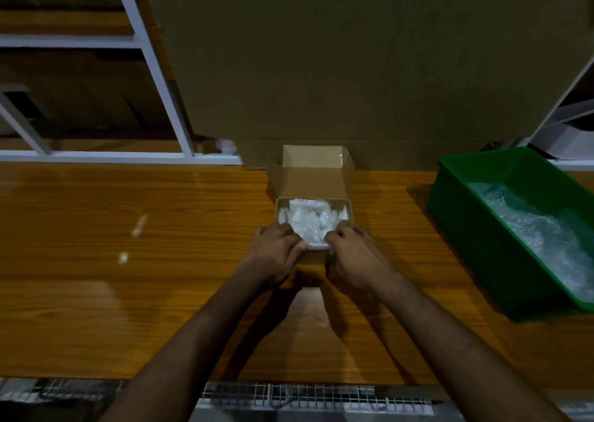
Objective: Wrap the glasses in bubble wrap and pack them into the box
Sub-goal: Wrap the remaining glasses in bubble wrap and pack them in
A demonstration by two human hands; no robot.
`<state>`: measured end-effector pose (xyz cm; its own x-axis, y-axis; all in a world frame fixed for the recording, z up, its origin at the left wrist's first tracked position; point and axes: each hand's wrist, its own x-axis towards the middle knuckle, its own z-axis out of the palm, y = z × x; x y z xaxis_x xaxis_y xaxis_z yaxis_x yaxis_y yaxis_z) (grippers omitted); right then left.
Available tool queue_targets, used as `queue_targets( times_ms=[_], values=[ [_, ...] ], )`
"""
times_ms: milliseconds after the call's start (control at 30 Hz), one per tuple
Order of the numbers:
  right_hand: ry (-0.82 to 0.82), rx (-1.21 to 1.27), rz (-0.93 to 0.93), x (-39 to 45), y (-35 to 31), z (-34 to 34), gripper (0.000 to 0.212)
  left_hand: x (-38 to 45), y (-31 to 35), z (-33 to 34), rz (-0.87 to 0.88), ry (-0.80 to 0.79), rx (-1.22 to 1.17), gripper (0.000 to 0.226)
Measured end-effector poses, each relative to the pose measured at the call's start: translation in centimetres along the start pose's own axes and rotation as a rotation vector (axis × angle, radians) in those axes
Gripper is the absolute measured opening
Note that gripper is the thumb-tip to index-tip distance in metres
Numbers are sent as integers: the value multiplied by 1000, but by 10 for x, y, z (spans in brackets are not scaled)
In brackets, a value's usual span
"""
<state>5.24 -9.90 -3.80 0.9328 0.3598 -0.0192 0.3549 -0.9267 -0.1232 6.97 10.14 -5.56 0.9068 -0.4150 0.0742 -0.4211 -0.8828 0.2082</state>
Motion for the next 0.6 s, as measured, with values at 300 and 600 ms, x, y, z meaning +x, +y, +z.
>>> queue_targets(
  times_ms=[300,600],
  values=[
    [138,209,20,-1,9,9,20,0,3,1,-67,163,-26,26],
    [260,115,-62,-14,7,13,32,-11,-7,13,155,335,62,17]
  ],
)
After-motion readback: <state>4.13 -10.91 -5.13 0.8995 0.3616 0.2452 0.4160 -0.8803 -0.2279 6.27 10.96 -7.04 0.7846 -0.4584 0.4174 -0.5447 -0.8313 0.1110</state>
